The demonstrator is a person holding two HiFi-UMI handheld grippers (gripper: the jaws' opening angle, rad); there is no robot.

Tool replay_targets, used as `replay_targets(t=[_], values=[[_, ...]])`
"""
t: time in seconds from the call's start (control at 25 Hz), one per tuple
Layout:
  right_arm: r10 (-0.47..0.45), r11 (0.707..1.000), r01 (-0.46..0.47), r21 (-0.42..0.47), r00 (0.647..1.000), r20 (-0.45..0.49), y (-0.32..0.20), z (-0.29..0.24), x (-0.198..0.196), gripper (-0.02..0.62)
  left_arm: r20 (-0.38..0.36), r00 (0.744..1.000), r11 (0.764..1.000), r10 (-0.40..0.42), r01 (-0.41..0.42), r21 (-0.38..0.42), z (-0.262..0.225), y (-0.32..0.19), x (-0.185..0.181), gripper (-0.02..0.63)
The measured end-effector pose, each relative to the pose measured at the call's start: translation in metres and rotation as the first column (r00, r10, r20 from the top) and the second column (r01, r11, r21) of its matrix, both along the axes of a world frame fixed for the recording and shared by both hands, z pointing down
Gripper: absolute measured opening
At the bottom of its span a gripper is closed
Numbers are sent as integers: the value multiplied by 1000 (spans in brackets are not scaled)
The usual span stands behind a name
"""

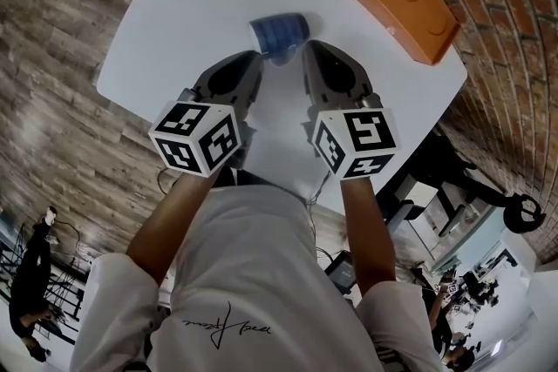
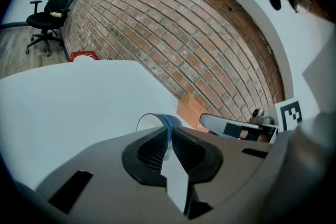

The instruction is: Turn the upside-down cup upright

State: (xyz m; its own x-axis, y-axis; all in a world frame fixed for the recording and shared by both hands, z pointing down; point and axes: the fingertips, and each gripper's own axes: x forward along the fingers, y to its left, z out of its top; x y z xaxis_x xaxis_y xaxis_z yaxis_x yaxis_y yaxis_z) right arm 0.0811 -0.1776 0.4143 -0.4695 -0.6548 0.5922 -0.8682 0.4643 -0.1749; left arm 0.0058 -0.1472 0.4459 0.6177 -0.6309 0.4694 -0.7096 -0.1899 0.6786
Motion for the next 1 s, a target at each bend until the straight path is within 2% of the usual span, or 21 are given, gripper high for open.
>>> replay_targets(t=[0.36,0.64,1.0], values=[[-1,1000,1,-26,1000,-1,-6,10,6,21,-21,1000,999,-5,4,-48,14,-4,5,12],[0,999,0,-35,1000,-2,-11,17,5,21,-72,997,998,4,-9,-63,14,-8,8,46],[-12,999,10,-46,999,-37,-23,29,4,21,-93,995,997,26,-33,-76,15,-10,12,48]])
